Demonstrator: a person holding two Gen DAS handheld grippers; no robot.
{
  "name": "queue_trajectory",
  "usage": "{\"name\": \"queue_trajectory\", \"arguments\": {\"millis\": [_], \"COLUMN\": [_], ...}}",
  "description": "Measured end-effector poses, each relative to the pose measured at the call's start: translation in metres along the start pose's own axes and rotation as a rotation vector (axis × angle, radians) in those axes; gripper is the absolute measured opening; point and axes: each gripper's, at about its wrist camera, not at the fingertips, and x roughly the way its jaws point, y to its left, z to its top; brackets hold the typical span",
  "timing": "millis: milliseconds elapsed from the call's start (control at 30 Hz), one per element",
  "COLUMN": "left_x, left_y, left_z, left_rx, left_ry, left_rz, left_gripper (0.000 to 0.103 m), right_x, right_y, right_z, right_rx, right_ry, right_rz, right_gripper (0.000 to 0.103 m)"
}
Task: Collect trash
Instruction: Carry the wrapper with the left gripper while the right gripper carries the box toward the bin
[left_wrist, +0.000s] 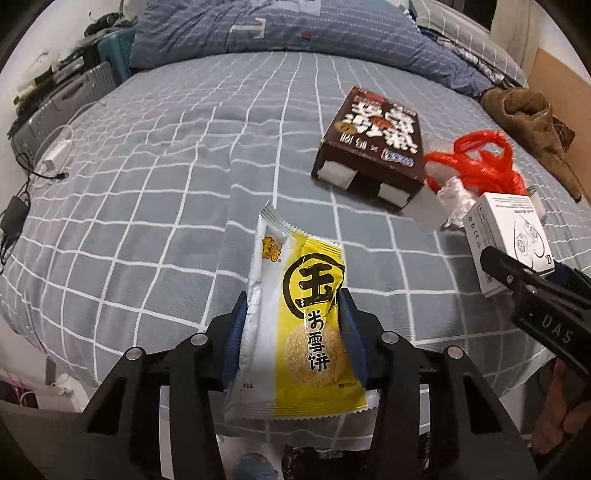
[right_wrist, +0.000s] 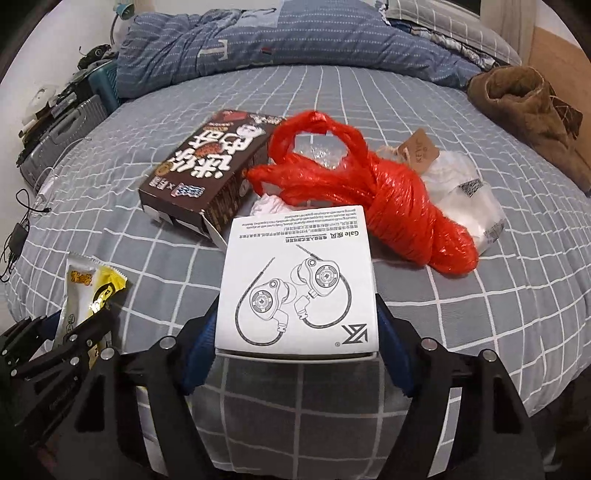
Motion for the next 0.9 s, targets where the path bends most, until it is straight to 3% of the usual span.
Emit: {"name": "queue_trajectory", "arguments": {"millis": [900], "left_x": [-0.050], "left_y": [-0.006], "left_z": [-0.019], "left_rx": [-0.027], "left_ry": [-0.075], "left_rz": [-0.066], "left_gripper": [0.046], "right_x": [-0.063], "right_y": [-0.009], "right_z": [-0.031], "right_rx": [-0.009], "right_ry": [-0.079], "right_rz": [0.008], "right_gripper": [0.072]}}
